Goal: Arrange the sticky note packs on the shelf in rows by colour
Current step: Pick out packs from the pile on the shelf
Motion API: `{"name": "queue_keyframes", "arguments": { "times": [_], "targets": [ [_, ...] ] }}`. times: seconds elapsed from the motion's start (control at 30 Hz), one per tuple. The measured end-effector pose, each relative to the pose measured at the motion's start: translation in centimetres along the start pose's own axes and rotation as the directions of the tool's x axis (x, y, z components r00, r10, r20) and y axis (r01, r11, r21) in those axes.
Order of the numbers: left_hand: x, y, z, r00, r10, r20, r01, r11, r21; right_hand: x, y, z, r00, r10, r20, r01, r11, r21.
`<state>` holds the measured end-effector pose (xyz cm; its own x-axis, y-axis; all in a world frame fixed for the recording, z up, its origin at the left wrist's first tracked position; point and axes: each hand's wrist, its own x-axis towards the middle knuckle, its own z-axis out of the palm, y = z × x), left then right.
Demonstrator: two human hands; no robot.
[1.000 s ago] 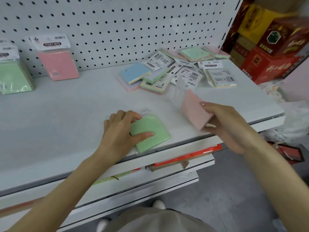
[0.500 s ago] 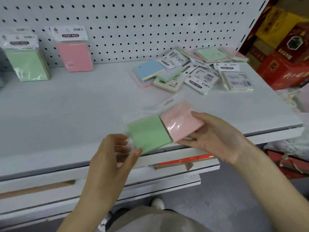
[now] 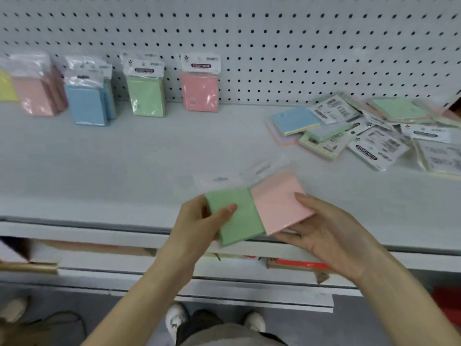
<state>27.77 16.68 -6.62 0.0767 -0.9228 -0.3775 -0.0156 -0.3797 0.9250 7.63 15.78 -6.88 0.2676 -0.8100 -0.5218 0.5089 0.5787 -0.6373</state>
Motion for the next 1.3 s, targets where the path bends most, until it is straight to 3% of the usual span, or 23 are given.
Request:
{"name": "queue_keyframes", "arguments": {
  "times": [0.33,0.57,0.67,0.83,0.9,1.0,1.17,1.3],
  "targets": [
    [2.4,1.3,-6.8,0.992,0.062,-0.108,-0.068,0.996,-0.052,4.5,2.1,7.2,0.997,-0.073,0.022,0.072,0.997,0.033],
    [6.8,1.8,-14.8,0.974,0.148,-0.17,-0.157,0.987,-0.042,11.2,4.8,15.0,0.971,-0.24,-0.013,0.237,0.965,-0.113],
    [9.8,2.1,-18.3,0.959,0.224,-0.176,-0.228,0.974,-0.003,14.4,6.1,17.6,0.926,-0.366,-0.093,0.352,0.926,-0.136],
    [15.8,3.2,-21.3,0.929,0.366,-0.053,-0.353,0.922,0.161,17.6,6.8,20.6,0.836,-0.511,-0.201,0.506,0.859,-0.077],
    [17.8,3.4,-21.7,0.9,0.435,0.003,-0.424,0.876,0.23,18.9,6.7,21.0,0.76,-0.595,-0.262,0.547,0.803,-0.236],
    [19.8,4.6,-22.3,0.863,0.496,0.099,-0.501,0.816,0.288,20.0,6.2,20.9,0.661,-0.714,-0.23,0.564,0.675,-0.475],
    [21.8,8.9,-23.3,0.777,0.568,0.272,-0.623,0.633,0.46,20.4,5.6,20.8,0.602,-0.76,-0.245,0.59,0.63,-0.504],
    [23.2,12.8,-24.2,0.728,0.507,0.462,-0.666,0.359,0.654,20.3,5.8,21.5,0.565,-0.798,-0.21,0.557,0.557,-0.616]
  ]
}}
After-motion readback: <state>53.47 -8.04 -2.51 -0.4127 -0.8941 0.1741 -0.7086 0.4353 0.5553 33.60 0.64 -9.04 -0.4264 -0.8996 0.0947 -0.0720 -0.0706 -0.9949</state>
